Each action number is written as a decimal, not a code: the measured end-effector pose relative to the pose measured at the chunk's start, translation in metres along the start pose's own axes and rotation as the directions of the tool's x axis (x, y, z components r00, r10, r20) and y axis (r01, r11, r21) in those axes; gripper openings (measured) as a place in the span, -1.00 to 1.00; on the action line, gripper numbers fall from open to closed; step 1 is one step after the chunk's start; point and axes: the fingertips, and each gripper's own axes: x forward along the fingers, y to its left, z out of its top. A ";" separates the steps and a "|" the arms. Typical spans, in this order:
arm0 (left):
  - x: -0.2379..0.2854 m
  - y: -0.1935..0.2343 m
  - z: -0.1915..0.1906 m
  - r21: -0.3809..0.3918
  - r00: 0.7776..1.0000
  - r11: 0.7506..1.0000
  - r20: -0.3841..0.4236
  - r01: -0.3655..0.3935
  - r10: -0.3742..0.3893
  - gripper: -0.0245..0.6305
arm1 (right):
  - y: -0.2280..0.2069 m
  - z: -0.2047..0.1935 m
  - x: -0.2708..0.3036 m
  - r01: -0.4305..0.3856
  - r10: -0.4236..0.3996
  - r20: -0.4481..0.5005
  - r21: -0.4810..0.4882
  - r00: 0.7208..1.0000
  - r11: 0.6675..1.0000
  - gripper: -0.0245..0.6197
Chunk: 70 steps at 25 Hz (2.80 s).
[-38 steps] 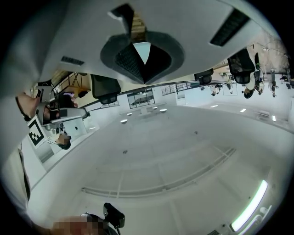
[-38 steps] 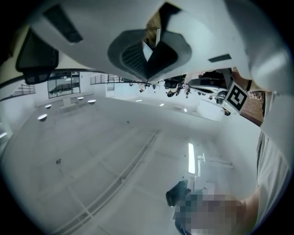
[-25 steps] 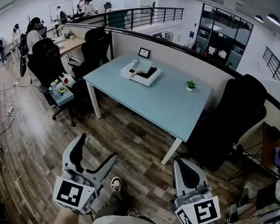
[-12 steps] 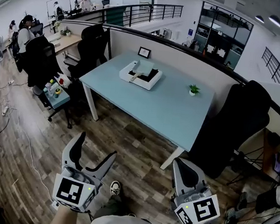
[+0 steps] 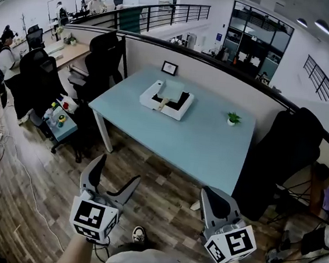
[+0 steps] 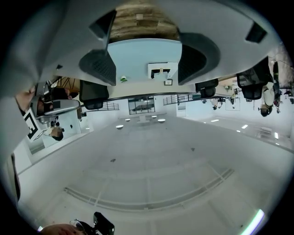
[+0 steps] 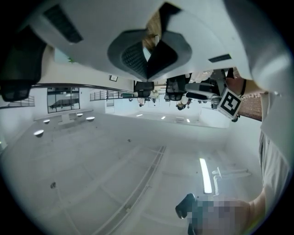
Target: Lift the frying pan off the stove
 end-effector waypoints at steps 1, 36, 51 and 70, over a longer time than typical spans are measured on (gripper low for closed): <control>0.009 0.011 -0.004 0.006 1.000 1.000 -0.016 0.006 -0.006 0.31 | -0.001 -0.002 0.014 0.004 -0.004 -0.010 0.002 1.000 1.000 -0.91; 0.400 0.143 -0.052 -0.078 0.973 0.994 -0.211 0.074 -0.089 0.31 | -0.220 -0.072 0.343 0.027 -0.013 -0.155 0.087 0.988 0.996 -0.91; 0.553 0.146 -0.123 -0.222 0.900 0.971 -0.401 0.085 -0.170 0.31 | -0.322 -0.133 0.447 0.027 0.019 -0.241 0.187 0.970 0.982 -0.91; 0.642 0.149 -0.235 -0.399 0.720 0.914 -0.612 0.076 -0.327 0.31 | -0.344 -0.213 0.518 0.104 0.019 -0.379 0.301 0.925 0.948 -0.91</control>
